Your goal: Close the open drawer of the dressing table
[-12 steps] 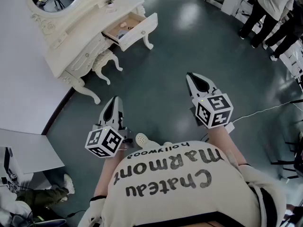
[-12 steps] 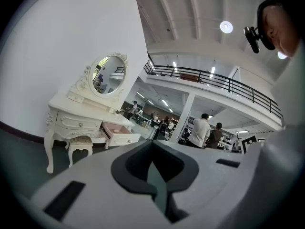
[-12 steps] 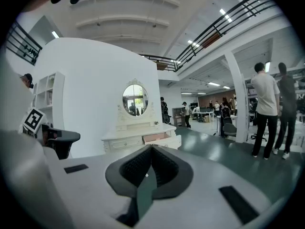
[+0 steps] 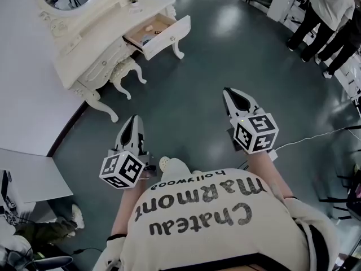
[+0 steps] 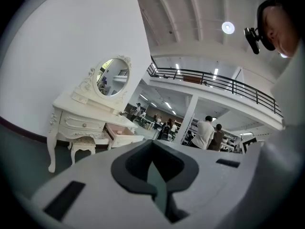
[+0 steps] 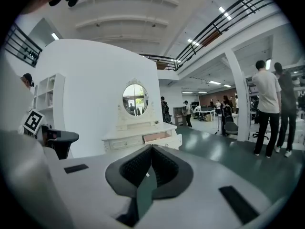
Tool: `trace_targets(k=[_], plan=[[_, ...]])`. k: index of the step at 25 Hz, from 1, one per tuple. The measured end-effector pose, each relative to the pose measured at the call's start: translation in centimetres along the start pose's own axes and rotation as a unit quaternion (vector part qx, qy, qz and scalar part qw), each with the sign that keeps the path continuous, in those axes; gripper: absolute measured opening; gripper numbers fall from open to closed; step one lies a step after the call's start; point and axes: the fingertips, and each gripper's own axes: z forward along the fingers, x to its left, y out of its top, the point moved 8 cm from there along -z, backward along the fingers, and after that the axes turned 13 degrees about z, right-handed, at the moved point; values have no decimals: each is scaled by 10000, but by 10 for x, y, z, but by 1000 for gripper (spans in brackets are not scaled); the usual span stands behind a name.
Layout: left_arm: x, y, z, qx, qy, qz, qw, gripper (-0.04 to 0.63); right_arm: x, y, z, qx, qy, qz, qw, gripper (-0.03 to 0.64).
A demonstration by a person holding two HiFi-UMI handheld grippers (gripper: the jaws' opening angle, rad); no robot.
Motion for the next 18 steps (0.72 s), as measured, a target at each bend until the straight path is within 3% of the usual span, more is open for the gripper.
trace_targets(k=[10,18], plan=[[46,-3,47,240,18,-179,9995,8,-8,2,61,181,-57,202,9996,26],[95,30,114,210,-225,-126,9994,8,-6,27,136,61,-167,387,9991,26]])
